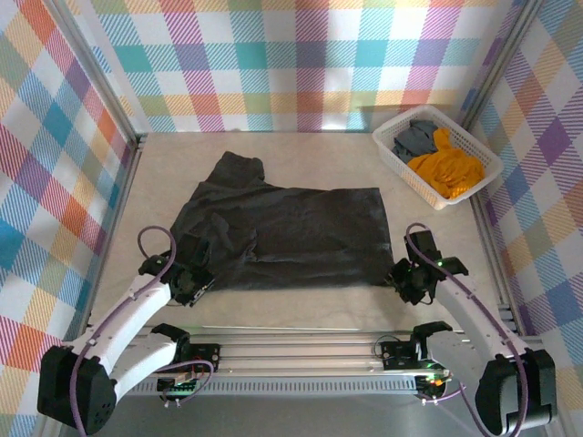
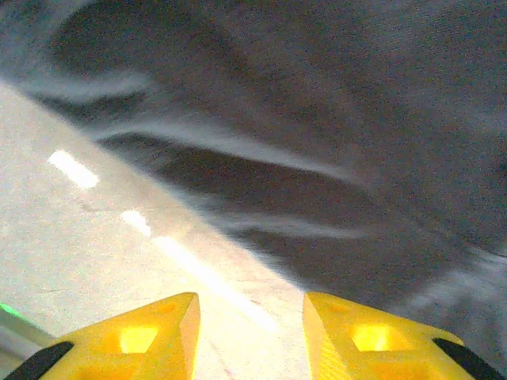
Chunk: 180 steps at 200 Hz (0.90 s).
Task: Fold and stack the t-shirts
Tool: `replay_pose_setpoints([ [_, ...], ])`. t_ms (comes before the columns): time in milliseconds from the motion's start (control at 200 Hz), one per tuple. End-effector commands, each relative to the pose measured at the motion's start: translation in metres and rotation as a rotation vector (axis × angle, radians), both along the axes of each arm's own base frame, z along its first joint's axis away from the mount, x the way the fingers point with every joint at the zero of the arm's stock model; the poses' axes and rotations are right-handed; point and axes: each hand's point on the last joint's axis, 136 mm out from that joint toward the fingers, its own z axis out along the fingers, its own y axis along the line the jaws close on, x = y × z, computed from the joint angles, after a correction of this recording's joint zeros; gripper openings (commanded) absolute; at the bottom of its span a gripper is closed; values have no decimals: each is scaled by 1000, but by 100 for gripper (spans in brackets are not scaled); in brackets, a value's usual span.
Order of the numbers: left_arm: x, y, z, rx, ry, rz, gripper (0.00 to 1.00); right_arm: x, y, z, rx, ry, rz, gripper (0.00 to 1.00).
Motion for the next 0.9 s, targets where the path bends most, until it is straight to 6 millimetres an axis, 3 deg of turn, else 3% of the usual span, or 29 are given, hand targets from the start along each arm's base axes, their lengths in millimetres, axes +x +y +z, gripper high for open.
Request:
replay_pose_setpoints([
  [0, 3, -1, -12, -38, 0, 99, 41, 4, -5, -6, 42, -1, -106, 35],
  [260, 13, 1, -35, 14, 56, 91, 41, 12, -12, -19, 40, 15, -126, 28],
  [560, 28, 12, -36, 102, 37, 84, 34, 30, -10, -30, 54, 13, -118, 27],
  [645, 32, 15, -39, 129, 43, 77, 29, 32, -9, -35, 56, 24, -114, 25],
  [740, 38, 20, -40, 177, 51, 73, 16, 35, -12, -38, 37, 20, -106, 15],
  [835, 46, 26, -38, 223, 41, 69, 5, 39, -21, -33, -20, -7, -100, 0],
  [895, 49, 31, -34, 251, 39, 70, 0, 42, -26, -26, -53, -32, -89, 0],
])
